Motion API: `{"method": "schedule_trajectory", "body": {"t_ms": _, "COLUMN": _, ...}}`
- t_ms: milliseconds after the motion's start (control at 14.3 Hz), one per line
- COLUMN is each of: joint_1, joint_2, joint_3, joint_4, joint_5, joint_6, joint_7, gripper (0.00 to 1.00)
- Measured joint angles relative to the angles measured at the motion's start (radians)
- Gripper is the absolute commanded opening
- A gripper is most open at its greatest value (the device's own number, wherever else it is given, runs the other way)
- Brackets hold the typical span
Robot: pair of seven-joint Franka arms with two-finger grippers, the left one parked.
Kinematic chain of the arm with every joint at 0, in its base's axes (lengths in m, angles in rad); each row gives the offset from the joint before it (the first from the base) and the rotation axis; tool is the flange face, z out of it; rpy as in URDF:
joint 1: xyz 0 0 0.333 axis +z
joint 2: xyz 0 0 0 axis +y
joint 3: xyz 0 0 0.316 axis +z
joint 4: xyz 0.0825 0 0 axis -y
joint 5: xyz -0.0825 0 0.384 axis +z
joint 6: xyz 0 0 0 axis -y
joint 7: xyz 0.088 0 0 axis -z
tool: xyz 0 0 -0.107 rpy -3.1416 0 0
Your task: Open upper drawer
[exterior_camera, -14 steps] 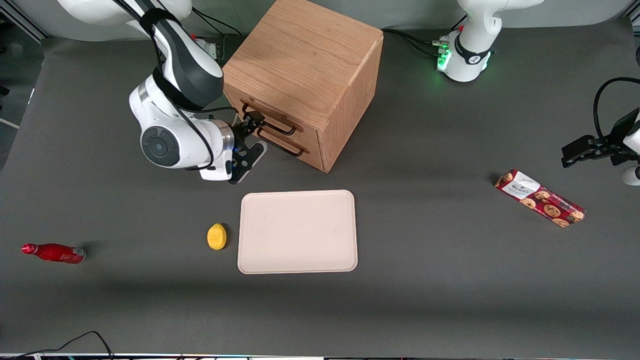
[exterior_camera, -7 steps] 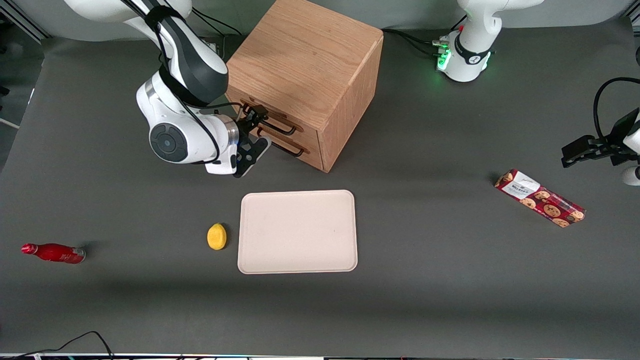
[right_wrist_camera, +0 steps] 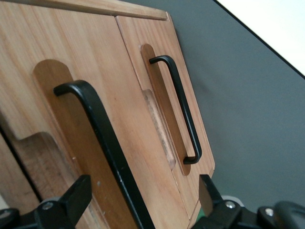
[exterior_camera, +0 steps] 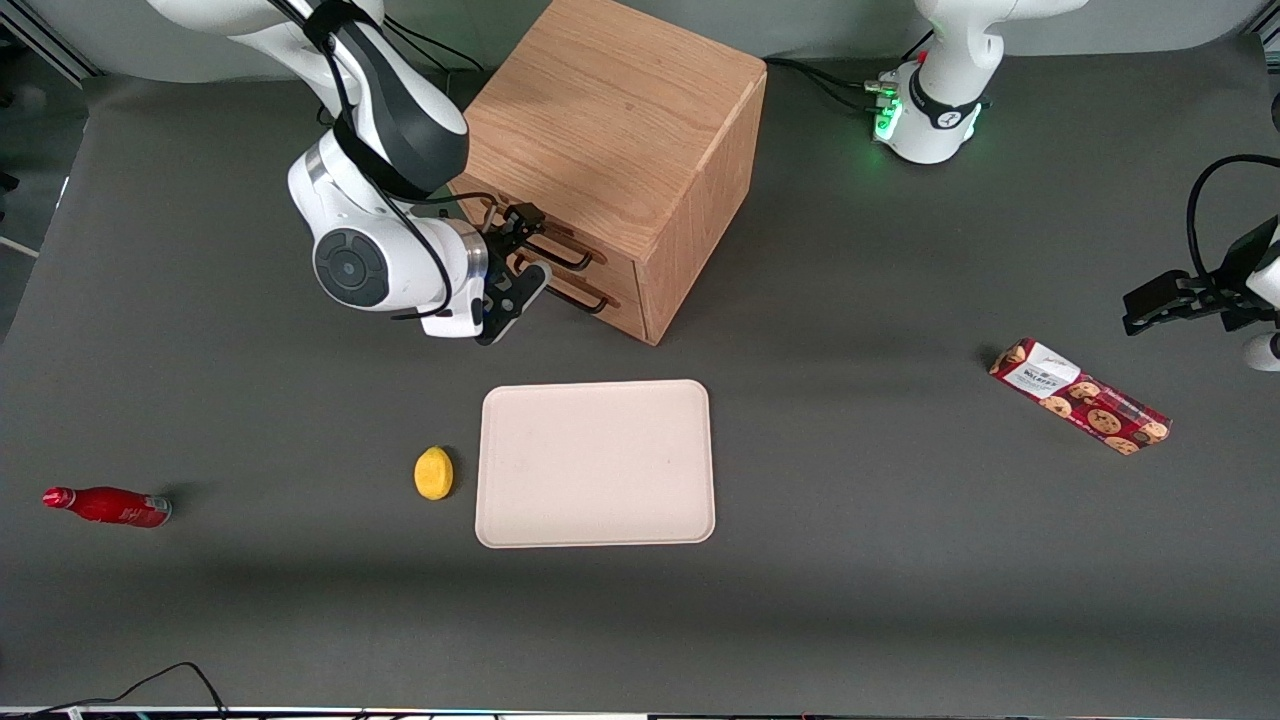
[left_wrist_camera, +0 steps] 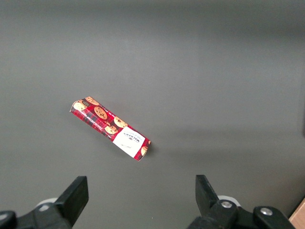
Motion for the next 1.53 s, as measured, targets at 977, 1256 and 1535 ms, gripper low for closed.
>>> {"method": "schedule_trajectory", "body": {"t_ms": 977, "joint_1": -0.001, "joint_2": -0.008, "joint_3": 0.032, "joint_4": -0.058, "joint_5": -0.088, "joint_6": 0.115, "joint_7": -0.067, "gripper": 1.00}}
{"method": "schedule_trajectory", "body": {"t_ms": 1256, "joint_1": -0.001, "joint_2": -0.009, "joint_3": 0.036, "joint_4": -0.064, "joint_5": -0.130, "joint_6": 0.123, "joint_7": -0.077, "gripper": 1.00}}
{"method": "schedule_trajectory", "body": {"t_ms": 1535, "joint_1": -0.004, "joint_2": -0.009, "joint_3": 0.035, "joint_4": -0.056, "joint_5": -0.160, "joint_6": 0.137, "joint_7": -0.086, "gripper": 1.00}}
